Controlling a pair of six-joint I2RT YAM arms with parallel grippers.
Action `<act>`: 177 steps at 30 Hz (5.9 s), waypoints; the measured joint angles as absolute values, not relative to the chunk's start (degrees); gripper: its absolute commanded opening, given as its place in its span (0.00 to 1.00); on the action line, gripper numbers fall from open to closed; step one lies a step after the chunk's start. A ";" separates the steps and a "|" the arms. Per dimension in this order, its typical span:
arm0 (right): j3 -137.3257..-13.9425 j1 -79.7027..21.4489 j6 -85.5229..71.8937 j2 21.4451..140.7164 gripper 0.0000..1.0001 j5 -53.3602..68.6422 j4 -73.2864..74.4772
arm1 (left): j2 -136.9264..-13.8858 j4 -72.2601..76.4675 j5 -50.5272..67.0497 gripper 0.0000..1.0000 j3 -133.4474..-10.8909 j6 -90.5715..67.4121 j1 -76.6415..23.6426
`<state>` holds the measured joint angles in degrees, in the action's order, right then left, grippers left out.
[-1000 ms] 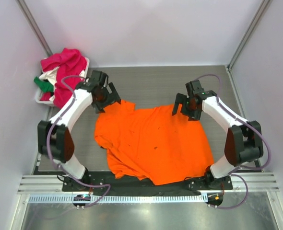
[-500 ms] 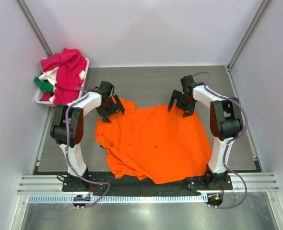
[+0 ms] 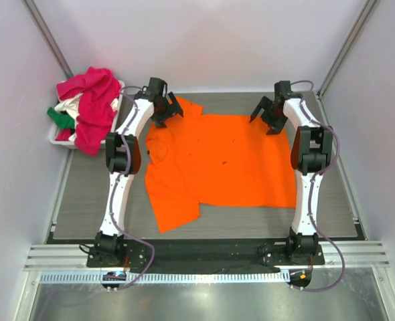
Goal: Fold and stack the t-shirts
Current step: Flatten the tshirt out, then fold the tshirt
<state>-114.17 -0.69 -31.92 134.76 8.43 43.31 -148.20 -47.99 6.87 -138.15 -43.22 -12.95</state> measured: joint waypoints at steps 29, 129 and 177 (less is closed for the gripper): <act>-69.80 -0.64 -31.03 76.66 1.00 0.10 43.81 | -75.26 -40.51 1.85 0.96 -61.60 -45.67 -20.95; -66.67 13.50 -35.99 88.29 0.01 5.41 43.77 | -98.39 -59.72 -10.66 0.00 -95.96 -38.50 -21.28; -58.08 11.90 -34.74 97.56 0.45 3.68 33.65 | -84.55 -24.27 2.74 0.70 -45.32 -49.71 -11.27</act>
<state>-58.08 11.90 -34.74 97.56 3.68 33.65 -84.55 -24.27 2.74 -45.32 -49.71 -11.27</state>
